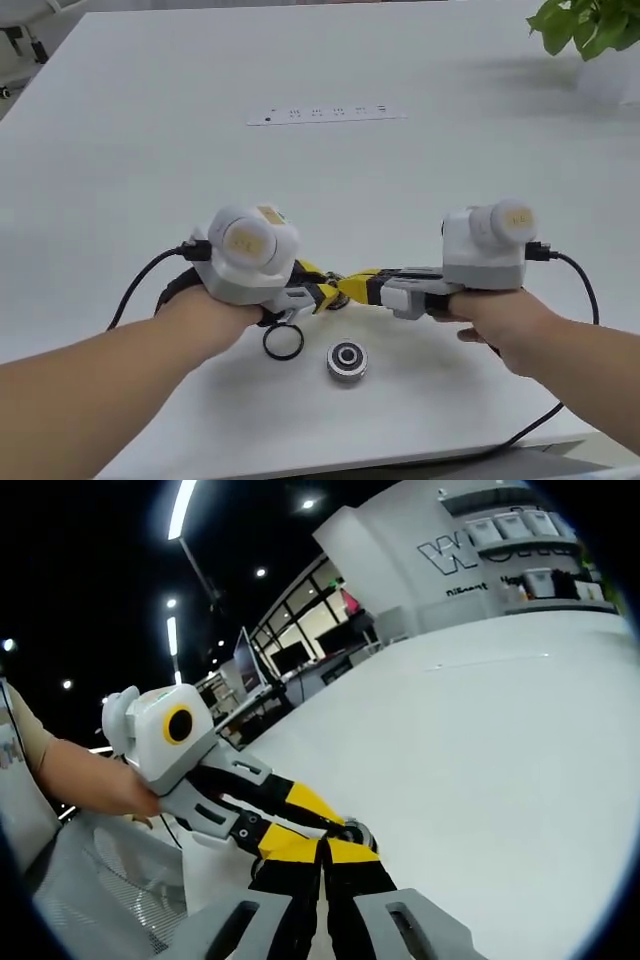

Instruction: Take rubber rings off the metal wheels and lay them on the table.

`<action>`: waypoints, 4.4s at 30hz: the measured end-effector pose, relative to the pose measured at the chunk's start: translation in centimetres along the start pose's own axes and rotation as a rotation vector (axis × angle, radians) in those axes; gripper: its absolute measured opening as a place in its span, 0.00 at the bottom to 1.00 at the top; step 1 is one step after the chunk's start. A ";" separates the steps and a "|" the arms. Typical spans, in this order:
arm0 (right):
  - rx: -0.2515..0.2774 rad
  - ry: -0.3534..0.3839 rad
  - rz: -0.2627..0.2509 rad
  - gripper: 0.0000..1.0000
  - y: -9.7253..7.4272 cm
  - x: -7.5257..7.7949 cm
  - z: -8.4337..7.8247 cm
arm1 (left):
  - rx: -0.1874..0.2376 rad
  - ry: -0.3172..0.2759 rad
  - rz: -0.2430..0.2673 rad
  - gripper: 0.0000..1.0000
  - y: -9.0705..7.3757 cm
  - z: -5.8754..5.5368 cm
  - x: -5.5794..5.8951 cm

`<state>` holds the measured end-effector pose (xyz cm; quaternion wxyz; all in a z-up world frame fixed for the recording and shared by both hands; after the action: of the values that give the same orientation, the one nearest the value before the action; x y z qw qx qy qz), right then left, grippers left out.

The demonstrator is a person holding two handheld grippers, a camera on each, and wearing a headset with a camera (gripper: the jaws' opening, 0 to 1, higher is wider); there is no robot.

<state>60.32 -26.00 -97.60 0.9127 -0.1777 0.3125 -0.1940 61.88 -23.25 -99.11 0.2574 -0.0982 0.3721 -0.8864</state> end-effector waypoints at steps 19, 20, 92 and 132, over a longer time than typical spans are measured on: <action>-0.015 0.001 -0.061 0.00 -0.5 0.6 -0.3 | -0.002 0.058 -0.010 0.14 -0.4 0.2 0.2; -0.015 0.003 -0.061 0.00 -0.5 0.6 -0.2 | 0.007 0.056 -0.016 0.14 -0.6 0.4 0.2; -0.203 -0.080 0.087 0.00 2.4 -5.0 -1.6 | 0.116 -0.077 -0.055 0.66 -12.5 -4.5 1.7; -0.282 -0.016 0.048 0.04 4.0 -3.2 -3.3 | 0.086 -0.119 -0.060 0.64 -12.1 -5.9 1.7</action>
<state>56.78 -21.75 -100.21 0.8855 -0.2984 0.3336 -0.1249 53.67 -13.39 -94.74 0.2566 -0.1508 0.3148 -0.9013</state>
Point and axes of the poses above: the centre of the closed fingertips' face, and the gripper's own axes: y roughly forward along the fingers, x roughly to its right, z roughly out of its top, the point moved 2 cm from there along -y, roughly backward along the fingers, and after that the axes turned 9 degrees about -x, right-handed, at the moved point
